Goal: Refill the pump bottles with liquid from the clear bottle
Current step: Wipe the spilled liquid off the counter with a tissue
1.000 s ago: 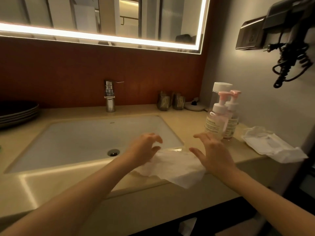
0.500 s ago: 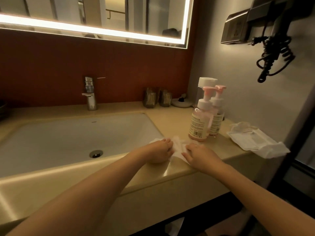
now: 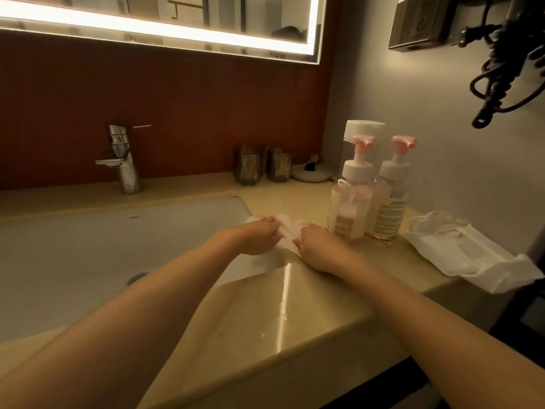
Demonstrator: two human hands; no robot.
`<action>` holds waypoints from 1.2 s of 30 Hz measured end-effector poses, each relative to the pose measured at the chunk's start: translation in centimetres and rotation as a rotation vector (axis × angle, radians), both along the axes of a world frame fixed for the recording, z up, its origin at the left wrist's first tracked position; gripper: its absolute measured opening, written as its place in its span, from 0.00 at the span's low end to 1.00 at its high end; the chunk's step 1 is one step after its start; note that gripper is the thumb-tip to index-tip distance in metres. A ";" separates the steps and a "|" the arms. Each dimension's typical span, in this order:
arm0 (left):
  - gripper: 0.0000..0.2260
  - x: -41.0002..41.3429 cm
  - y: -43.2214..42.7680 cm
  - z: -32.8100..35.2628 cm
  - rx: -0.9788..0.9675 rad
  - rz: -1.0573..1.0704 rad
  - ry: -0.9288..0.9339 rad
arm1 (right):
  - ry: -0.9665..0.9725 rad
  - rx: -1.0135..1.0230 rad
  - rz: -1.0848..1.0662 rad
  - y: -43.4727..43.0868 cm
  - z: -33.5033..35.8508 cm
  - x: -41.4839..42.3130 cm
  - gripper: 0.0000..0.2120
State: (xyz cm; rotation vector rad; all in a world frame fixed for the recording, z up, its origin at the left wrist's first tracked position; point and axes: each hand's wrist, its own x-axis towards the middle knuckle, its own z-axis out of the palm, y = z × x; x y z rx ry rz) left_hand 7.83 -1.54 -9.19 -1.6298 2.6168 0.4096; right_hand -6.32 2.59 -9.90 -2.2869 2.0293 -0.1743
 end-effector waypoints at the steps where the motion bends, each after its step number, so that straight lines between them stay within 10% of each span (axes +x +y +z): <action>1: 0.22 0.0 -0.8 0.0 0.002 0.015 -0.003 | 0.005 0.023 -0.002 -0.9 0.2 0.3 0.22; 18: 0.24 0.3 -12.3 0.2 -0.028 0.173 -0.068 | 0.104 0.216 -0.129 -13.9 1.2 2.6 0.27; 36: 0.21 0.1 5.8 2.1 0.036 -0.118 -0.117 | 0.270 0.200 -0.114 5.0 0.8 0.9 0.24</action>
